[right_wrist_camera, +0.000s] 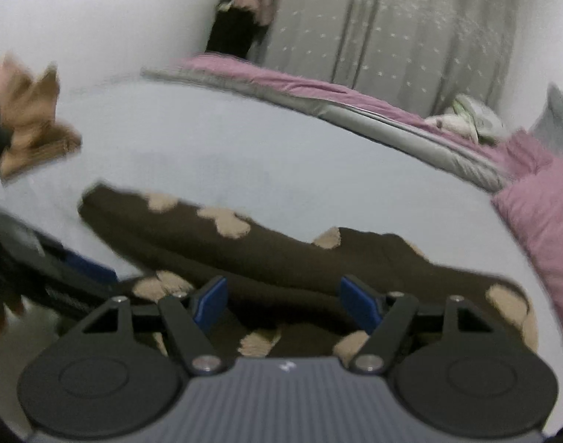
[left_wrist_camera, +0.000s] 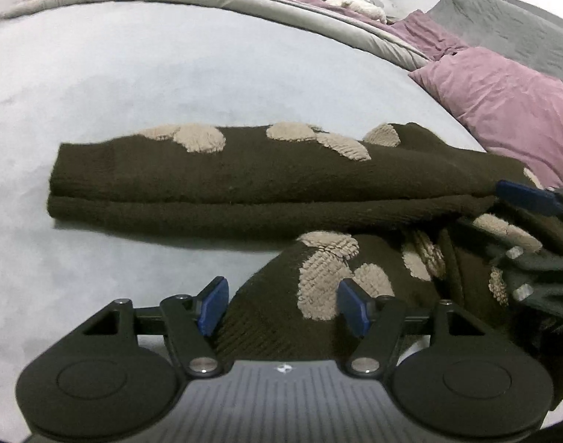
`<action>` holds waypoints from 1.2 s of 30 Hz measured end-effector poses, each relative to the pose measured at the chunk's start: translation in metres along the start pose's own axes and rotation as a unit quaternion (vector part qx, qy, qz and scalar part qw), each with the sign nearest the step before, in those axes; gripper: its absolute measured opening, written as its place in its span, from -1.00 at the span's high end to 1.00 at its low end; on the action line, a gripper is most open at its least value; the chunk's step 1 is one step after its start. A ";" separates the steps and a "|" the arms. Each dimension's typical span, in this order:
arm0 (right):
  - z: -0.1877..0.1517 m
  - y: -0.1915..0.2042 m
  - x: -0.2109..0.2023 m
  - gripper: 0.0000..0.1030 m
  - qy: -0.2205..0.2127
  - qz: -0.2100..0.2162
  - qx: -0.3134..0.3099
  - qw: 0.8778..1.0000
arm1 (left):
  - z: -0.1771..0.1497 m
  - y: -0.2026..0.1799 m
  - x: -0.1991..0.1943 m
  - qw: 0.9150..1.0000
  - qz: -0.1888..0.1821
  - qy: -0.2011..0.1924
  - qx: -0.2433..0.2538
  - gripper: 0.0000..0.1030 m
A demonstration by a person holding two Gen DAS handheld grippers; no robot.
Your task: Fold clothes
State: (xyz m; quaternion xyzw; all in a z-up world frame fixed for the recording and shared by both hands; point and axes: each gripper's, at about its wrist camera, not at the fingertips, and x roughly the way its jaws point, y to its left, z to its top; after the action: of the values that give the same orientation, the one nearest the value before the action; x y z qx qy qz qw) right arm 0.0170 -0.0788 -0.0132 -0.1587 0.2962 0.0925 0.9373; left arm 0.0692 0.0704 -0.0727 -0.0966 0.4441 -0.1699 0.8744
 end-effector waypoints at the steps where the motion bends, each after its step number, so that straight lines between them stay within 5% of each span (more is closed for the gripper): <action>1: 0.001 0.007 0.006 -0.38 0.008 -0.005 -0.026 1.000 | 0.000 0.000 0.001 1.000 -0.002 0.000 0.003 -0.27; 8: -0.005 0.043 0.060 -0.36 0.069 -0.059 -0.195 0.977 | 0.002 0.000 0.006 1.000 -0.018 0.002 -0.001 -0.27; 13: -0.004 0.051 0.080 -0.23 0.059 -0.085 -0.202 0.974 | 0.000 -0.008 0.011 1.000 -0.009 -0.003 0.016 -0.10; 16: 0.002 0.049 0.086 0.12 0.051 -0.095 -0.178 0.978 | -0.003 -0.015 0.012 0.999 0.003 -0.009 0.032 0.37; 18: 0.005 0.041 0.087 0.57 0.048 -0.092 -0.142 0.984 | -0.003 -0.016 0.012 1.000 -0.003 -0.009 0.027 0.69; 19: 0.008 0.034 0.084 0.61 0.045 -0.089 -0.120 0.988 | -0.002 -0.016 0.011 1.000 -0.005 -0.009 0.022 0.77; 26: 0.025 -0.019 0.054 0.74 0.013 -0.093 0.020 0.995 | 0.001 -0.016 0.005 0.999 -0.008 -0.035 0.000 0.90; 36: 0.013 -0.106 0.000 0.76 -0.029 -0.177 0.155 0.971 | 0.013 -0.007 -0.007 0.997 -0.004 -0.074 -0.025 0.90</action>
State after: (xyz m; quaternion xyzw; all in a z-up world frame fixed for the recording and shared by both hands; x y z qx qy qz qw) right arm 0.0521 -0.1728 0.0230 -0.0589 0.2468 -0.1176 0.9601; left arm 0.0745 0.0668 -0.0574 -0.1323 0.3818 -0.1550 0.9015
